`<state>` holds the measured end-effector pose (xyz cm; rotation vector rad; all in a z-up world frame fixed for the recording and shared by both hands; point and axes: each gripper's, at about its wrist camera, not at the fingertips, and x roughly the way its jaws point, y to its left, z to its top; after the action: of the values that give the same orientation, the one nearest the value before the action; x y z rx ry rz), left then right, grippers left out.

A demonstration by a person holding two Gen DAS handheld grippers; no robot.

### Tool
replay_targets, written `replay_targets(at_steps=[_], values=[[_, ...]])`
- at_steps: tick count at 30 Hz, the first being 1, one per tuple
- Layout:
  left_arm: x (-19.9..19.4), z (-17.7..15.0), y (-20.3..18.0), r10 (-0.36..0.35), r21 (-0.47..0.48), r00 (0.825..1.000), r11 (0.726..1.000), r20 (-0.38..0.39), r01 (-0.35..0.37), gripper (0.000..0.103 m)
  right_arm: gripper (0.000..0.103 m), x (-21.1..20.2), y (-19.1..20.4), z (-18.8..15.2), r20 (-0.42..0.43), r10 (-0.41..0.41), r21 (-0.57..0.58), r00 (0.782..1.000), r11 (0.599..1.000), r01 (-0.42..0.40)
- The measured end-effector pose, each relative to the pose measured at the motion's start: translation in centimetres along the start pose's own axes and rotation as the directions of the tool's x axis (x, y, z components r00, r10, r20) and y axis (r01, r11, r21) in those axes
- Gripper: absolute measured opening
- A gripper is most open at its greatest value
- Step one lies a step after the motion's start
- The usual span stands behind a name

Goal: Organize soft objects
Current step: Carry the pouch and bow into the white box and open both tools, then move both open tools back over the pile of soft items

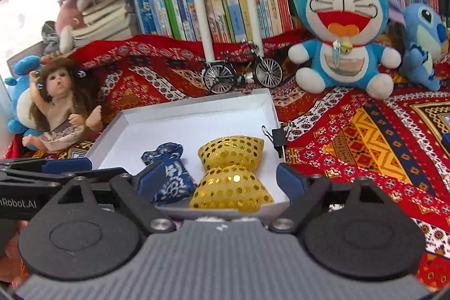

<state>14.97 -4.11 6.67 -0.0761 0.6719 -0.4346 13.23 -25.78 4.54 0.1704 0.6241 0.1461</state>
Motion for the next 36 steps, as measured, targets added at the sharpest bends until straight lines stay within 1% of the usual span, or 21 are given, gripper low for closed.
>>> replay_targets(at_steps=[5,9,15,20,25,30,36], values=[[-2.7,-1.6,-0.2,-0.009,0.008,0.999,1.000,0.042,0.009,0.092,0.096,-2.8,0.2,-1.9,0.060,0.006,-0.022,0.998,1.000,-0.005],[-4.7,-3.1,-0.5,-0.015,0.009,0.997,1.000,0.074,0.014,0.093,0.098,-4.6,0.5,-3.2,0.092,0.000,-0.047,0.996,0.999,0.004],[-7.3,-5.4,-1.2,0.001,0.042,0.993,0.999,0.115,-0.006,0.096,0.101,-6.7,1.0,-5.0,0.129,-0.009,-0.078,0.992,0.997,0.019],[-8.9,-7.3,-1.6,0.004,0.053,0.991,0.999,0.131,-0.011,0.097,0.101,-7.9,1.4,-6.6,0.143,-0.021,-0.107,0.990,0.994,0.037],[-9.8,-8.8,-1.4,0.017,0.038,0.992,0.999,0.124,-0.021,0.097,0.101,-8.8,1.8,-8.0,0.153,-0.026,-0.128,0.988,0.991,0.046],[-10.8,-10.4,-1.2,0.051,0.025,0.990,0.998,0.133,-0.055,0.097,0.102,-9.7,2.0,-9.3,0.170,-0.033,-0.143,0.985,0.988,0.057],[-11.6,-11.8,-0.7,0.057,-0.001,0.990,0.998,0.126,-0.058,0.097,0.102,-10.4,2.2,-11.0,0.174,-0.033,-0.155,0.984,0.986,0.061]])
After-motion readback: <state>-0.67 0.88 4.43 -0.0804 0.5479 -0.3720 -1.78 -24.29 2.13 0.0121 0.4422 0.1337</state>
